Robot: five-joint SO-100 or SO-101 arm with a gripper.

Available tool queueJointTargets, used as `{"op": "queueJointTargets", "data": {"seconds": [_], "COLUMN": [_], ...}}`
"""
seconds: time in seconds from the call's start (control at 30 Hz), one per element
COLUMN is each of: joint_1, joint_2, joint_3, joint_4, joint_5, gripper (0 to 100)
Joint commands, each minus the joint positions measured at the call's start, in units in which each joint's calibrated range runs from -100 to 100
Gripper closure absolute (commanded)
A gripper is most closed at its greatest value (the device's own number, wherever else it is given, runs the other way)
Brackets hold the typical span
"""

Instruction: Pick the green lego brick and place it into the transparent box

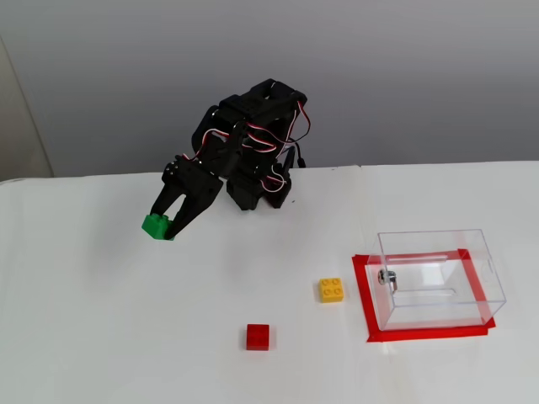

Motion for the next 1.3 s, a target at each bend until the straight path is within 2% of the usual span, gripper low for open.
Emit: {"op": "queueJointTargets", "data": {"seconds": [0.0, 0.27, 0.43, 0.6, 0.9, 1.27], "joint_1": [-3.4, -9.5, -16.7, -30.6, -54.7, -80.3], "joint_2": [-1.1, -1.9, -8.2, -16.2, -21.6, -16.9], "joint_3": [-5.0, -6.8, -6.0, -5.7, -6.7, -6.8], "joint_4": [0.3, 0.3, 0.3, 4.3, 22.6, 23.6], "joint_5": [1.9, 8.1, 9.7, 10.8, 10.7, 10.6], "gripper": [89, 89, 89, 89, 89, 89]}}
